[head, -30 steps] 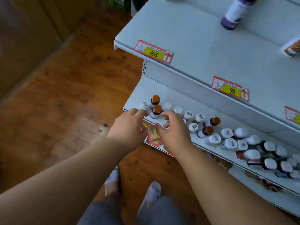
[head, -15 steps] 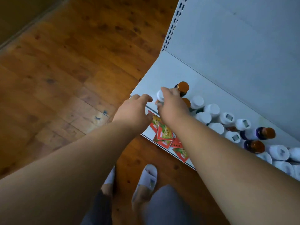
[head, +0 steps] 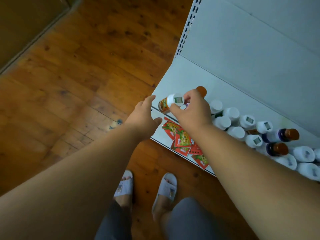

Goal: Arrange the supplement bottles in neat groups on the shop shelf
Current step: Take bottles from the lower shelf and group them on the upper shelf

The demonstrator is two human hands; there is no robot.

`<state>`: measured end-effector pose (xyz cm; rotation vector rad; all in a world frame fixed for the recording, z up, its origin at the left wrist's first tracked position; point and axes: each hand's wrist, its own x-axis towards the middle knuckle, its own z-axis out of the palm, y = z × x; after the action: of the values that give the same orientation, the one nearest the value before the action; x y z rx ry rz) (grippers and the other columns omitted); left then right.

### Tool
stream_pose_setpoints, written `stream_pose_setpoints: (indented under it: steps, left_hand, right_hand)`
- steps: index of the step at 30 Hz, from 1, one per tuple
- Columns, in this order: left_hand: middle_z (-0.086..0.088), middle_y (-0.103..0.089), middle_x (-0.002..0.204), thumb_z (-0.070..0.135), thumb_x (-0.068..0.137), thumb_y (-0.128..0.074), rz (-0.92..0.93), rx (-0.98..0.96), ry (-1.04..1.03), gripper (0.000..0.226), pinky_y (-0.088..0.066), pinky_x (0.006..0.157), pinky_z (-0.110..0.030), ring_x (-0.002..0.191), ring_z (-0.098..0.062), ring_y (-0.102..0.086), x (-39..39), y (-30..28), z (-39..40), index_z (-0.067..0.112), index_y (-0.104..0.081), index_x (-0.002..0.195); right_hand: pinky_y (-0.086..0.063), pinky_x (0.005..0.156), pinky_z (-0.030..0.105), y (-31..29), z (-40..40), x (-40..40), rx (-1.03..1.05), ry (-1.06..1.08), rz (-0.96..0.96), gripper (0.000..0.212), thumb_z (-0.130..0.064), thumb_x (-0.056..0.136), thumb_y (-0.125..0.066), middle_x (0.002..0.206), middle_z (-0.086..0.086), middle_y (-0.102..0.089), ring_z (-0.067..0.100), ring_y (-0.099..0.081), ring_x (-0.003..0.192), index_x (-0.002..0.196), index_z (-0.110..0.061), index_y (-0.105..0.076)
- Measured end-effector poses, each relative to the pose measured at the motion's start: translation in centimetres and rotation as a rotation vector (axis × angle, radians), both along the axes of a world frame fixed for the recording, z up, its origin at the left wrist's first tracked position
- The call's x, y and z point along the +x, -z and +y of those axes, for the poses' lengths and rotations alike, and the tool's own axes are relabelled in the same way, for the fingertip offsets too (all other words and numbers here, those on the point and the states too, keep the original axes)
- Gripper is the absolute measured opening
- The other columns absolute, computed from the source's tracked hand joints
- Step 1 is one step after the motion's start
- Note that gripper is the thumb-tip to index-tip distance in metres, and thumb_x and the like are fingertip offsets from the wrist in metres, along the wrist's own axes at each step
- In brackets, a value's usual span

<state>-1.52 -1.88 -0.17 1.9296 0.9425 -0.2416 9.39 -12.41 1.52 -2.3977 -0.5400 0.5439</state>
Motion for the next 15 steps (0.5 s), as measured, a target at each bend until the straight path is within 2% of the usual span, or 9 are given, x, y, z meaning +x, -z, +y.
stream_pose_setpoints:
  steps: [2,4,6,8,12,15]
  left_hand:
    - [0.004,-0.044,0.149,0.026,0.094,-0.066,-0.044,-0.105,-0.019,0.069,-0.054,0.096,-0.039,0.125,-0.018,-0.054,-1.6,-3.6,0.1,0.036,-0.029,0.151]
    - [0.005,-0.060,0.130,0.021,0.091,-0.071,-0.116,-0.263,-0.094,0.056,-0.056,0.084,-0.031,0.107,-0.014,-0.063,-3.6,-7.3,0.1,0.034,-0.048,0.139]
    - [-0.002,-0.068,0.115,0.015,0.082,-0.077,-0.204,-0.466,-0.182,0.048,-0.056,0.079,-0.032,0.099,-0.020,-0.067,-5.6,-11.6,-0.3,0.027,-0.060,0.125]
    - [-0.007,-0.070,0.109,0.017,0.072,-0.077,-0.282,-0.607,-0.252,0.045,-0.054,0.079,-0.036,0.096,-0.022,-0.068,-7.6,-15.3,-1.1,0.020,-0.063,0.115]
    - [-0.008,-0.071,0.102,0.016,0.073,-0.075,-0.405,-0.739,-0.270,0.040,-0.052,0.078,-0.035,0.094,-0.024,-0.067,-10.3,-21.3,-2.7,0.012,-0.060,0.110]
    - [-0.011,-0.072,0.102,0.013,0.076,-0.079,-0.454,-0.767,-0.157,0.040,-0.054,0.082,-0.037,0.098,-0.031,-0.067,-11.7,-25.5,-2.9,0.011,-0.058,0.109]
  right_hand:
    - [-0.049,0.052,0.020,-3.7,-0.8,-1.3,0.084,0.009,0.162,0.028,-0.032,0.082,-0.073,0.086,-0.010,-0.060,0.007,-0.061,0.064,0.099,-0.019,-0.054]
    - [-0.051,0.049,0.024,-7.4,-1.5,-2.6,0.188,0.054,0.349,0.024,-0.027,0.085,-0.069,0.087,0.002,-0.066,0.008,-0.062,0.055,0.102,-0.015,-0.057]
    - [-0.051,0.051,0.027,-11.6,-2.3,-4.3,0.313,0.149,0.483,0.019,-0.023,0.090,-0.063,0.088,0.013,-0.068,0.013,-0.062,0.059,0.104,-0.011,-0.058]
    - [-0.053,0.059,0.033,-15.3,-3.1,-6.5,0.409,0.258,0.584,0.013,-0.021,0.094,-0.058,0.091,0.015,-0.069,0.020,-0.066,0.070,0.104,-0.013,-0.060]
    - [-0.057,0.070,0.038,-21.5,-4.3,-10.8,0.540,0.377,0.627,0.016,-0.030,0.098,-0.056,0.094,0.009,-0.071,0.026,-0.071,0.083,0.108,-0.020,-0.063]
    - [-0.058,0.084,0.052,-25.6,-5.1,-13.4,0.609,0.472,0.536,0.014,-0.034,0.098,-0.057,0.096,0.007,-0.071,0.028,-0.071,0.091,0.105,-0.024,-0.064]
